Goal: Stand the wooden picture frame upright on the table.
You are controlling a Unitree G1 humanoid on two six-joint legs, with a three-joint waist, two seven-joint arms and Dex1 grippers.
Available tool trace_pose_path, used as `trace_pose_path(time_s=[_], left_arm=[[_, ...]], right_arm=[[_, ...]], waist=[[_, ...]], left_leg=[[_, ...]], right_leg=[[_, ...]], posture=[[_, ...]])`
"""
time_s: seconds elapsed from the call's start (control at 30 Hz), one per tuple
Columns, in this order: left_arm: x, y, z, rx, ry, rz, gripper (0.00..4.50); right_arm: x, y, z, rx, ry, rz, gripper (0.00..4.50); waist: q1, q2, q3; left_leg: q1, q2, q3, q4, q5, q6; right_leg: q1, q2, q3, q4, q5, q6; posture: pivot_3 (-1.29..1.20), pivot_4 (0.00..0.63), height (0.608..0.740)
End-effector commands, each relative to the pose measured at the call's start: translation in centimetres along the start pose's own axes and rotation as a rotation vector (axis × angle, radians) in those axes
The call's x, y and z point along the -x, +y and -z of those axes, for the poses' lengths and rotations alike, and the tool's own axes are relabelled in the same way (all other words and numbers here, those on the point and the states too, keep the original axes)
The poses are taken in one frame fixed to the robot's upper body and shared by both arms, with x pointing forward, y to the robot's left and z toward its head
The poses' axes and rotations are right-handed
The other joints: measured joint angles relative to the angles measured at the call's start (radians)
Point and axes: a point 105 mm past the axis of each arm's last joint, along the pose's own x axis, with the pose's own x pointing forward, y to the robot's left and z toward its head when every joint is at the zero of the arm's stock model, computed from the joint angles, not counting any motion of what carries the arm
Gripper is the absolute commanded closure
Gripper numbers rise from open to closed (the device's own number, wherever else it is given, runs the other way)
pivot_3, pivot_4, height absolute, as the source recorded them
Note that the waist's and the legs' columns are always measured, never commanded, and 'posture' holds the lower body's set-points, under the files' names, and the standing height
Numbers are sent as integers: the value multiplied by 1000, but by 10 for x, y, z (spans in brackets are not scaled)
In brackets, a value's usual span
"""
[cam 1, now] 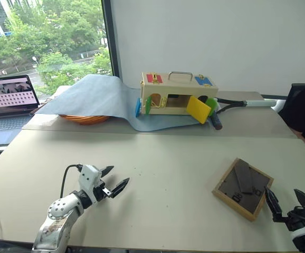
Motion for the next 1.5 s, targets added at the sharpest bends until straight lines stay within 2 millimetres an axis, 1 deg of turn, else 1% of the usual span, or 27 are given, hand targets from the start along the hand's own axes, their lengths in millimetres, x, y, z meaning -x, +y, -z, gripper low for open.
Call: trace_pose_path(time_s=[0.03, 0.07, 0.13, 0.2, 0.27, 0.3, 0.33, 0.37, 0.43, 0.47, 0.53, 0.57, 0.63, 0.67, 0.7, 0.73, 0.77, 0.8, 0.9, 0.97, 1.03, 1.13, 1.2, 1.3, 1.33, 1.47, 1.5], left_arm=[[-7, 6, -19, -1, -17, 61, 0], [-12, 9, -30, 5, -12, 109, 0], [-23, 12, -50, 17, -5, 197, 0], [-34, 5, -68, 19, -5, 321, 0], [-46, 2, -81, 57, -10, 393, 0], [-54, -1, -87, 72, -10, 427, 534], [-64, -9, -90, 50, 14, 489, 659], [-70, -14, -91, 29, 35, 531, 1112], [-91, -26, -89, -3, 72, 586, 1733], [-104, -34, -89, -19, 80, 613, 2137], [-123, -49, -87, -43, 92, 656, 2826], [-130, -56, -86, -50, 97, 671, 3122], [-144, -74, -80, -91, 111, 718, 3865], [-149, -82, -78, -94, 117, 738, 4282], [-152, -88, -76, -95, 120, 751, 4492], [-156, -94, -75, -101, 121, 766, 4500], [-161, -101, -72, -106, 124, 776, 4500], [-165, -110, -68, -105, 128, 788, 4500], [-179, -140, -54, -116, 148, 823, 4500], [-184, -152, -47, -133, 156, 831, 4500], [-187, -160, -42, -150, 161, 837, 4500], [-193, -179, -35, -161, 159, 851, 4500], [-196, -188, -33, -172, 153, 852, 4500], [-198, -192, -31, -177, 149, 850, 4500], [-198, -190, -30, -176, 150, 844, 4500], [-194, -173, -24, -208, 171, 818, 4500], [-190, -161, -22, -218, 187, 806, 4500]], right_arm=[[-1, -8, -18, 47, -57, 6, 79], [-3, -11, -26, 60, -69, -4, 79], [-5, -11, -38, 81, -77, -57, 79], [-4, -12, -46, 98, -69, -103, 79], [-1, -15, -53, 113, -56, -128, 79], [0, -20, -53, 156, -28, -129, 293], [2, -26, -58, 167, -20, -111, 565], [3, -30, -61, 171, -17, -98, 645], [4, -37, -67, 276, 23, -77, 1297], [3, -40, -69, 336, 57, -61, 1654], [1, -45, -72, 402, 112, -32, 2391], [0, -47, -73, 420, 134, -20, 2709], [-4, -49, -75, 445, 182, 9, 3450], [-4, -49, -72, 458, 223, 9, 3809], [-4, -50, -70, 466, 253, 9, 4034], [-4, -48, -64, 474, 296, -4, 4413], [-4, -44, -54, 483, 357, -34, 4467], [-3, -38, -44, 468, 408, -73, 4467], [-10, -18, -18, 413, 484, -147, 4467], [-15, -8, -6, 386, 515, -183, 4467], [-20, 1, 1, 363, 519, -216, 4467], [-29, 18, 4, 336, 491, -287, 4467], [-33, 27, 5, 320, 470, -329, 4467], [-37, 38, 4, 320, 442, -384, 4467], [-40, 44, 4, 313, 428, -407, 4467], [-50, 63, 6, 318, 382, -483, 4467], [-54, 71, 7, 319, 373, -513, 4467]], waist=[[0, 0, 0], [2, 0, 0], [6, 0, 0], [8, 0, 0], [5, 0, 0], [4, 0, 0], [4, 0, 0], [5, 0, 0], [5, 1, 0], [5, 0, 0], [4, 0, 0], [3, 0, 0], [-3, -1, 0], [-5, -1, 0], [-8, -1, 0], [-9, -1, 0], [-10, -1, 0], [-11, -1, 0], [-11, -2, 1], [-12, -2, 1], [-12, -2, 1], [-20, -2, 1], [-22, -2, 1], [-30, -2, 1], [-30, -2, 1], [-35, -3, 2], [-37, -3, 1]], left_leg=[[0, 0, 0, 0, 0, 0], [0, 0, 0, 0, 0, 0], [-1, -1, 0, 0, 0, 0], [-1, -2, 0, 0, 1, 2], [-1, -3, 0, 1, 1, 2], [-1, -3, 0, 1, 1, 2], [-1, -4, 0, 0, 0, 3], [-1, -4, 0, -1, 0, 4], [-2, -4, -1, -2, -1, 4], [-2, -5, -1, -2, -1, 5], [-2, -6, -1, -1, -1, 5], [-2, -6, -1, -1, 0, 5], [-2, -6, -2, -1, 0, 5], [-2, -6, -2, -1, 0, 5], [-2, -6, -2, -1, 0, 5], [-2, -6, -2, -1, 0, 5], [-3, -6, -2, -2, 0, 5], [-3, -6, -2, -2, 0, 5], [-3, -6, -3, -1, 0, 5], [-3, -8, -3, -1, 0, 5], [-4, -10, -3, -1, 0, 5], [-4, -10, -3, -1, 0, 5], [-3, -10, -4, -1, 0, 5], [-3, -10, -4, -1, 0, 5], [-3, -10, -4, -2, 0, 5], [0, -10, -4, -2, 0, 5], [1, -10, -4, -2, 0, 5]], right_leg=[[0, 0, 0, 0, 0, 0], [0, 0, 0, 0, 0, 0], [-1, 0, 0, 2, 0, 0], [0, -1, 0, 1, -1, -1], [1, -2, 0, 0, -1, 0], [3, -2, 0, 0, 0, 4], [3, -2, 0, 0, 0, 7], [3, -2, 0, -1, 0, 7], [2, -2, 0, -1, 0, 7], [2, -2, 0, -1, -1, 7], [2, -2, 0, -2, -1, 7], [3, -2, 0, -2, -1, 7], [3, -2, 0, -2, 0, 7], [3, -2, 0, -2, 0, 7], [2, -2, 0, -2, 0, 7], [2, -2, 0, -2, -1, 7], [2, -2, 0, -2, -1, 7], [2, -2, 0, -2, -1, 7], [3, -2, 0, -3, -1, 8], [3, -4, 0, -3, -1, 8], [3, -5, 1, -3, -1, 9], [3, -4, 1, -3, -1, 9], [4, -5, 1, -3, -1, 9], [4, -4, 1, -3, -1, 10], [4, -4, 1, -3, -1, 10], [7, -4, 1, -3, -1, 10], [8, -4, 1, -3, -1, 10]], posture=[[0, 150, 670], [0, 150, 670], [0, 150, 670], [0, 150, 670], [0, 150, 670], [0, 150, 670], [0, 150, 670], [0, 150, 670], [0, 150, 670], [0, 150, 670], [0, 150, 670], [0, 150, 670], [0, 150, 670], [0, 150, 670], [0, 150, 670], [0, 150, 670], [0, 150, 670], [0, 150, 670], [0, 150, 670], [0, 150, 670], [0, 150, 670], [0, 150, 670], [0, 150, 670], [0, 150, 670], [0, 150, 670], [0, 150, 670], [0, 150, 670]])
